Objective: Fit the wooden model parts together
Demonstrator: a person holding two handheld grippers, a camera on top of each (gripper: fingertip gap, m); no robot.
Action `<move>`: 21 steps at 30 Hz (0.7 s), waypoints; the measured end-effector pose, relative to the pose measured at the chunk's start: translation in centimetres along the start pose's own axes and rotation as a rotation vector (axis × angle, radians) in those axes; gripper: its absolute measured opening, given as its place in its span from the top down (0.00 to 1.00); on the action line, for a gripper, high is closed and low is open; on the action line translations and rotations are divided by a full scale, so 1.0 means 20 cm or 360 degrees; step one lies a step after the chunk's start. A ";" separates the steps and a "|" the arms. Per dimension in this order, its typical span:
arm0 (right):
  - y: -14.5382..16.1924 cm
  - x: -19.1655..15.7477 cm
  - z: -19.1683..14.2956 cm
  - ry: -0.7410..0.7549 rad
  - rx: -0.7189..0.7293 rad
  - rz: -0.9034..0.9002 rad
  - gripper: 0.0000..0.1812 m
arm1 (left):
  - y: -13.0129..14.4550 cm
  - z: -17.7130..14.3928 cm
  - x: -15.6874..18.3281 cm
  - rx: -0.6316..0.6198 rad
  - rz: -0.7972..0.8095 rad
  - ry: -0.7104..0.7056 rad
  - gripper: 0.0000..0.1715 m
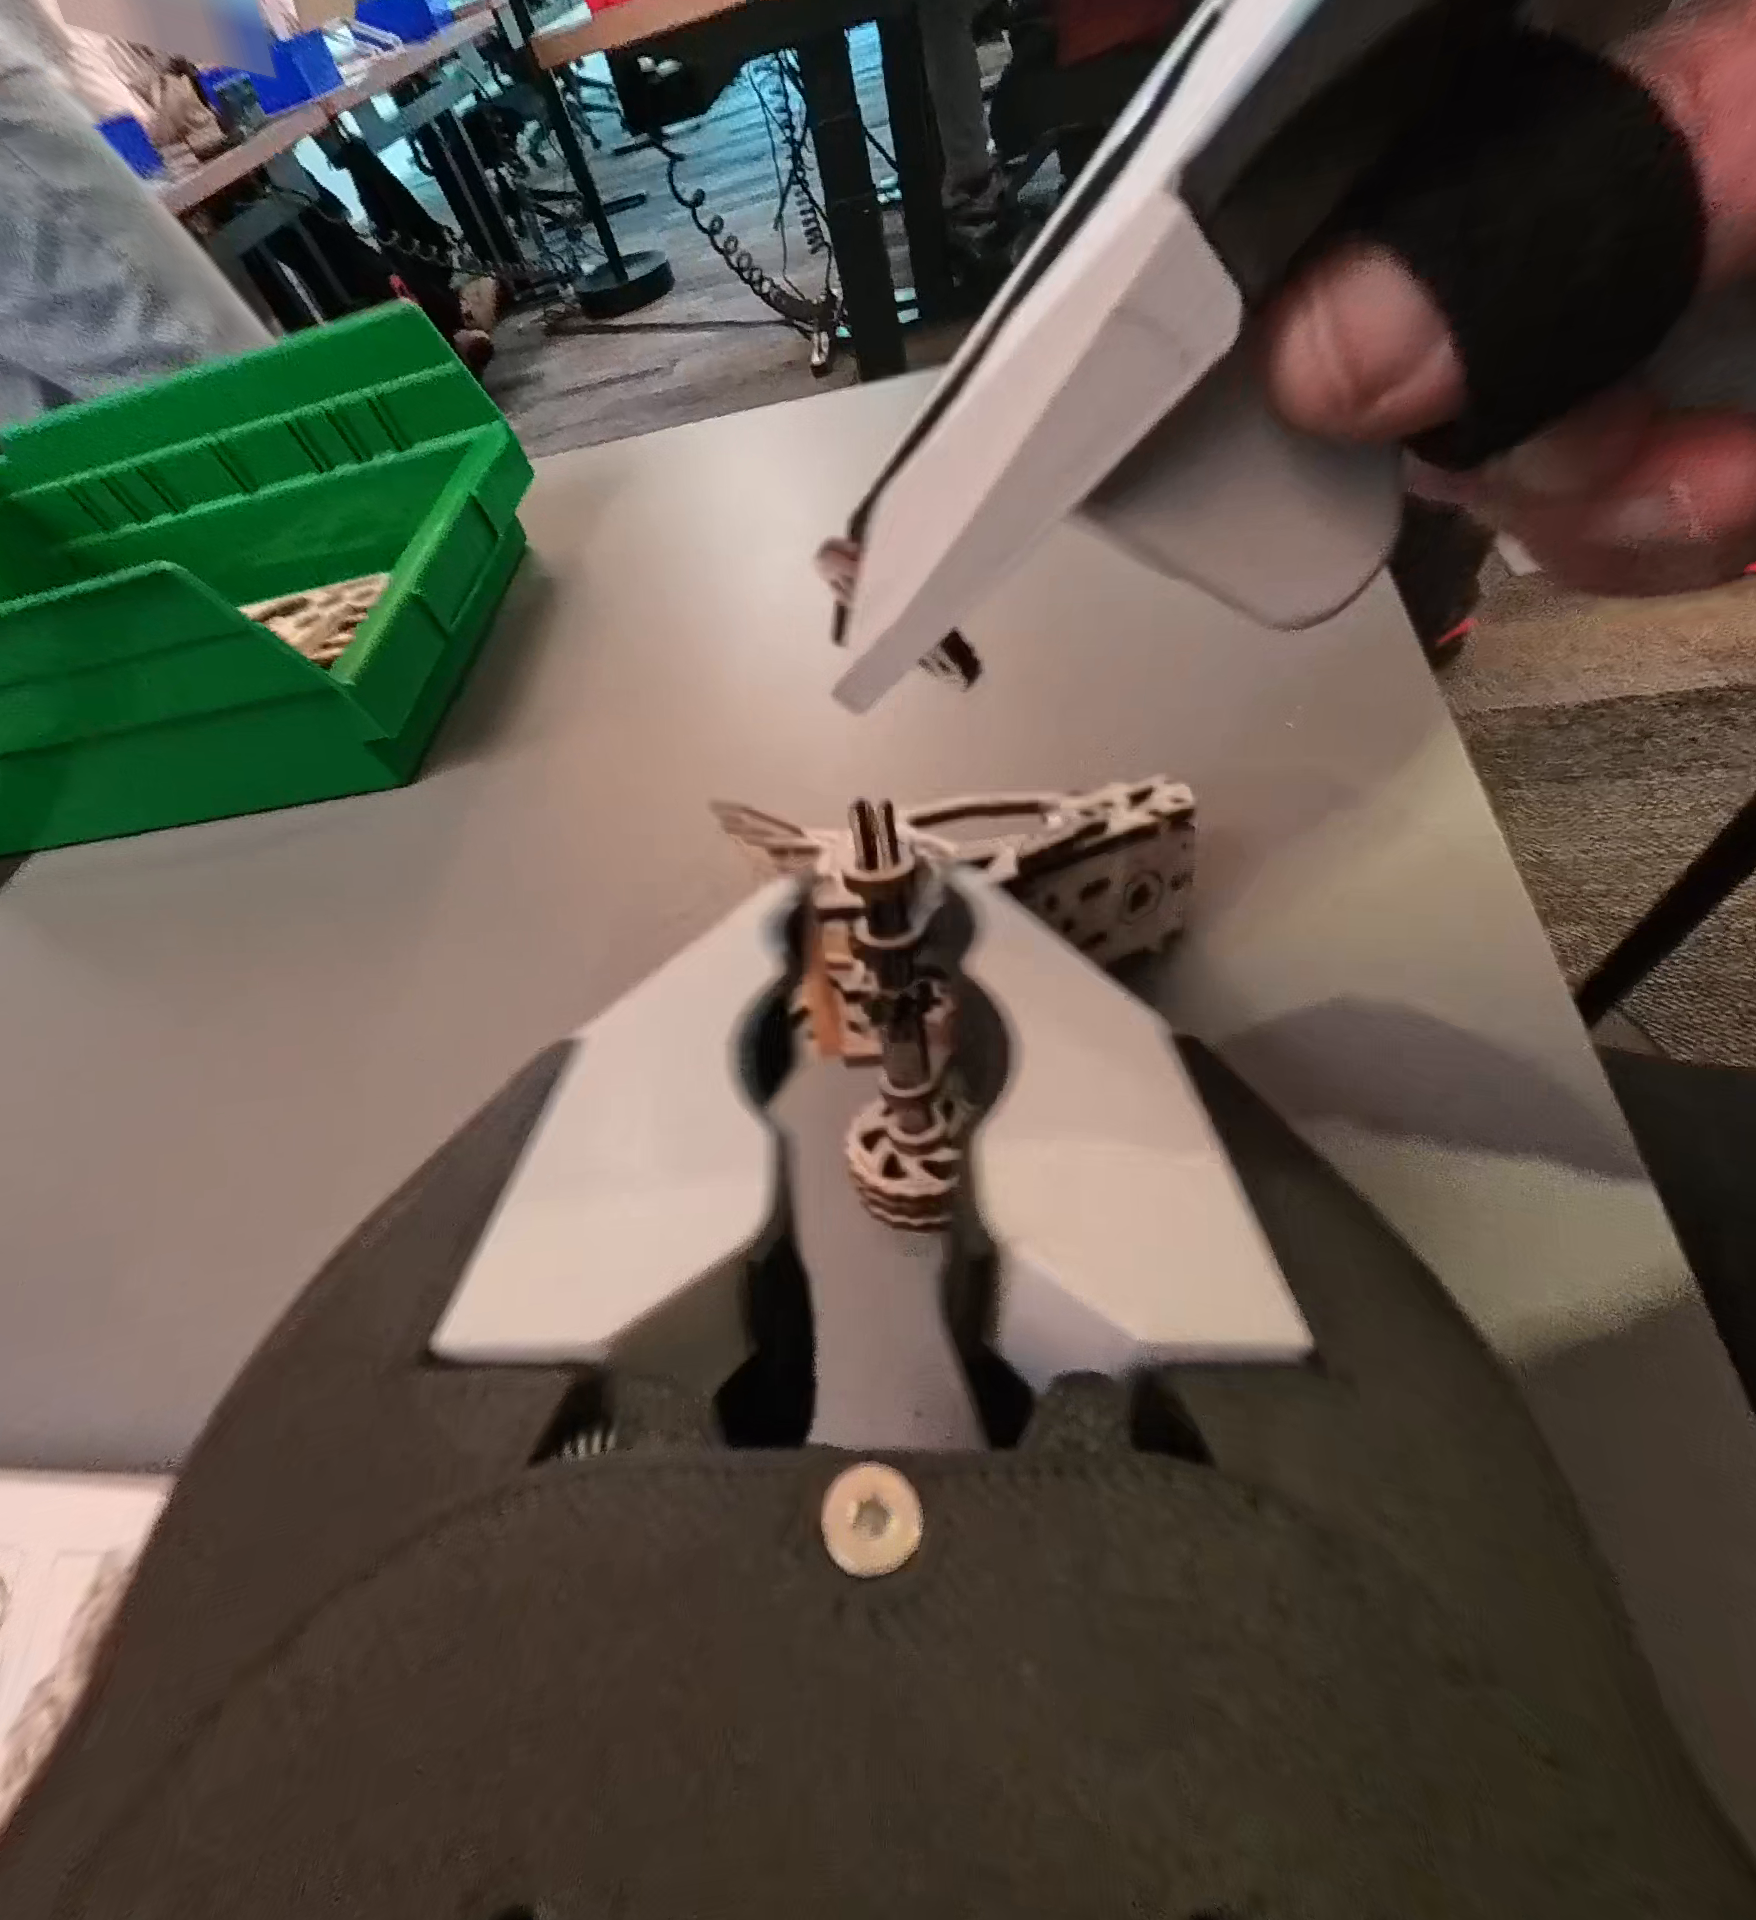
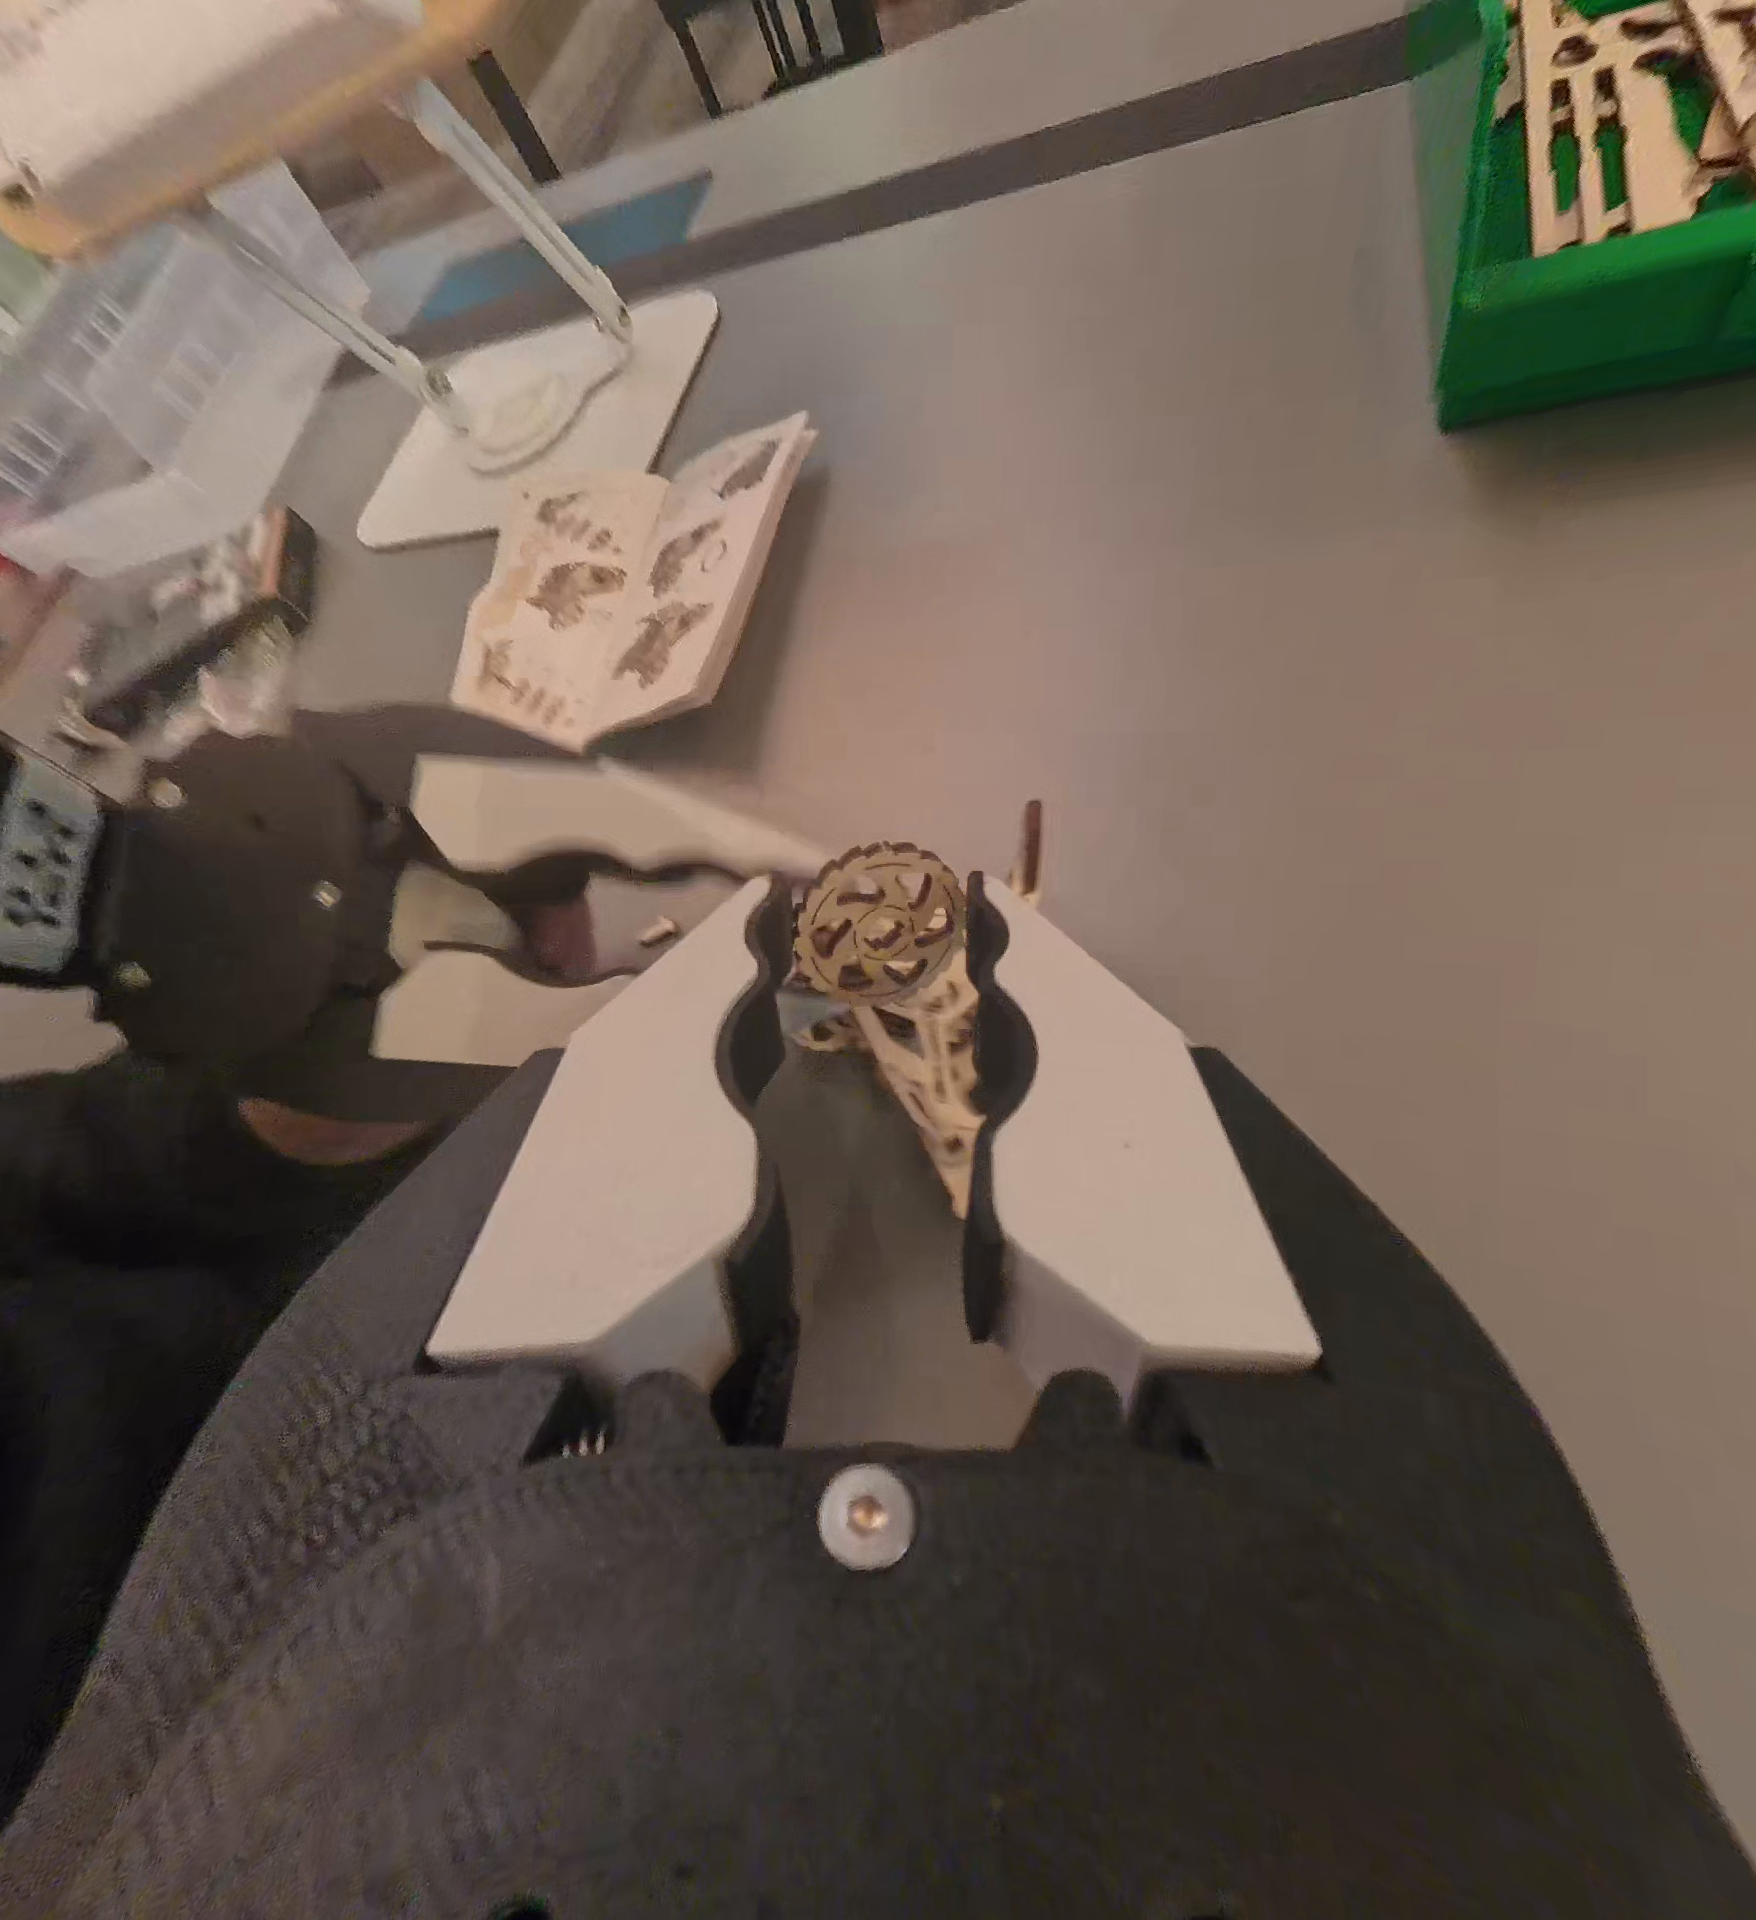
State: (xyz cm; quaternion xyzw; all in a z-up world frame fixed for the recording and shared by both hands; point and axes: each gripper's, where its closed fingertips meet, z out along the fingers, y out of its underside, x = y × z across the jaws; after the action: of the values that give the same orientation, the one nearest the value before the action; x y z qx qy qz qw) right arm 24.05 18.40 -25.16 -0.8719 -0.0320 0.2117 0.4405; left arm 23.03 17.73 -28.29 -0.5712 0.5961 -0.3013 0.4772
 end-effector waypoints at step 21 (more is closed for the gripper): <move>-0.04 -0.34 -0.09 -0.0551 -0.0044 -0.0051 0.69 | -0.37 -0.25 0.08 0.0724 -0.0191 0.0379 0.82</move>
State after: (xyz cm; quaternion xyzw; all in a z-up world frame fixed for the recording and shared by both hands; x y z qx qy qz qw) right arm 18.76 15.87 -21.30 -0.8277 -0.1241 0.3512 0.4197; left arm 21.63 13.96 -20.19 -0.4440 0.5301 -0.5203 0.5011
